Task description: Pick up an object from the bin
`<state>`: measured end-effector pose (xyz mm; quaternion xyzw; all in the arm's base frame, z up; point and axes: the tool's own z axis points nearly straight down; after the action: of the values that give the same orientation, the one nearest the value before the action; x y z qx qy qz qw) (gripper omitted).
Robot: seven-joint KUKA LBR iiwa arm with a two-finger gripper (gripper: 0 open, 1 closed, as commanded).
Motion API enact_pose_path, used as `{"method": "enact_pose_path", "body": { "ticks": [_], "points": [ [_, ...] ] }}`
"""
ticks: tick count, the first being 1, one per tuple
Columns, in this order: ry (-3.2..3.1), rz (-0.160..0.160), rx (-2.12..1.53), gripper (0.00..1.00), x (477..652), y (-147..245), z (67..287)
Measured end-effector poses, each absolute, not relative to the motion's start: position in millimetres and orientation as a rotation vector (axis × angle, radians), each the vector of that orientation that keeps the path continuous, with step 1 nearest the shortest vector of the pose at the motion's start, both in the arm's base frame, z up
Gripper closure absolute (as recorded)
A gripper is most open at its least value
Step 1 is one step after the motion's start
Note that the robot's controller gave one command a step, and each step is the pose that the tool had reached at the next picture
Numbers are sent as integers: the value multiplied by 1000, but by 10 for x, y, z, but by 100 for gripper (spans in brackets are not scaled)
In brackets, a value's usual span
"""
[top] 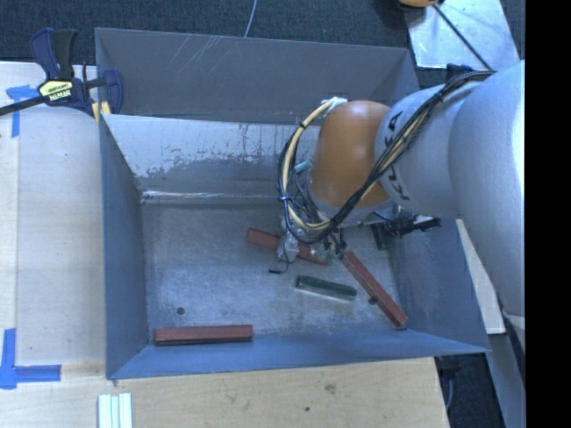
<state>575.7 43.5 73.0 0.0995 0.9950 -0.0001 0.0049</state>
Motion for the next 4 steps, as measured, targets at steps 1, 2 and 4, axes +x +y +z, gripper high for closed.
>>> {"method": "enact_pose_path", "body": {
  "ticks": [1,2,4],
  "points": [
    [3116,0,311,100,5757,435,730],
    [3116,0,311,100,5758,433,739],
    [3126,-1,312,100,5737,431,939]
  ]
}}
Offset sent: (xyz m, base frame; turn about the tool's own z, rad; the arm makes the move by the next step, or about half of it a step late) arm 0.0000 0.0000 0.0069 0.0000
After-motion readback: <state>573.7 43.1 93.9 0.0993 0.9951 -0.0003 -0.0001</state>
